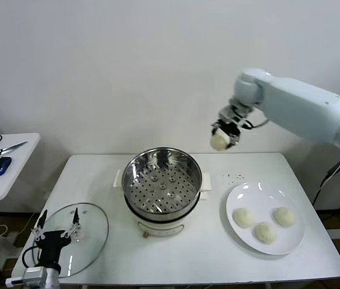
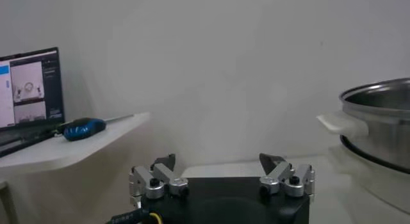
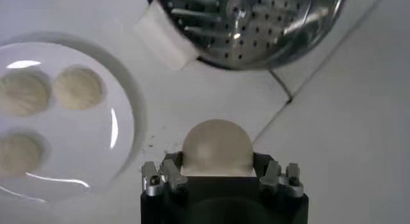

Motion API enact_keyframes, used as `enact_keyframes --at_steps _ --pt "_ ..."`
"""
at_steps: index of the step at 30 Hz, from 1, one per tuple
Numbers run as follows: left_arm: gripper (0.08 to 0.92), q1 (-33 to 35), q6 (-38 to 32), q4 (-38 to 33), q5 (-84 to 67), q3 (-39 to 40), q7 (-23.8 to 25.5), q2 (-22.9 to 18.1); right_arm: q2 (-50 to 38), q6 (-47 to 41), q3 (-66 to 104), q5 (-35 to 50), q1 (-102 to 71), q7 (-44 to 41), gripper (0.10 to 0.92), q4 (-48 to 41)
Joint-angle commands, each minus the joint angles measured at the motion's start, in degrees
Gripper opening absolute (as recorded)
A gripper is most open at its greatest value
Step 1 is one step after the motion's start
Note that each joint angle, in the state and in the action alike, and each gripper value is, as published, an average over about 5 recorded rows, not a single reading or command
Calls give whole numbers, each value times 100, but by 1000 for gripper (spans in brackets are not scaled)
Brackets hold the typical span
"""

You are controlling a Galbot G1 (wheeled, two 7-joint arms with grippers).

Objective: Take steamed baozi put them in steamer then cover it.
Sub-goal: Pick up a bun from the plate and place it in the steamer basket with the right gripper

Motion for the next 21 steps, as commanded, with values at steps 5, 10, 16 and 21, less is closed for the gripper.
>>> enact_keyframes --at_steps 5,10,16,21 --pt "823 26 15 -9 -14 -19 -16 68 1660 1344 429 -1952 -673 201 704 -188" --pt "823 55 60 -31 72 -23 -22 102 1911 1522 629 -2577 -1233 365 704 -615" --pt "823 82 59 -20 100 -20 -24 111 2061 1546 688 -2757 -1599 404 704 -894" --pt "823 100 68 2 124 -22 -38 107 2117 1507 656 -2667 -1748 391 704 -1037"
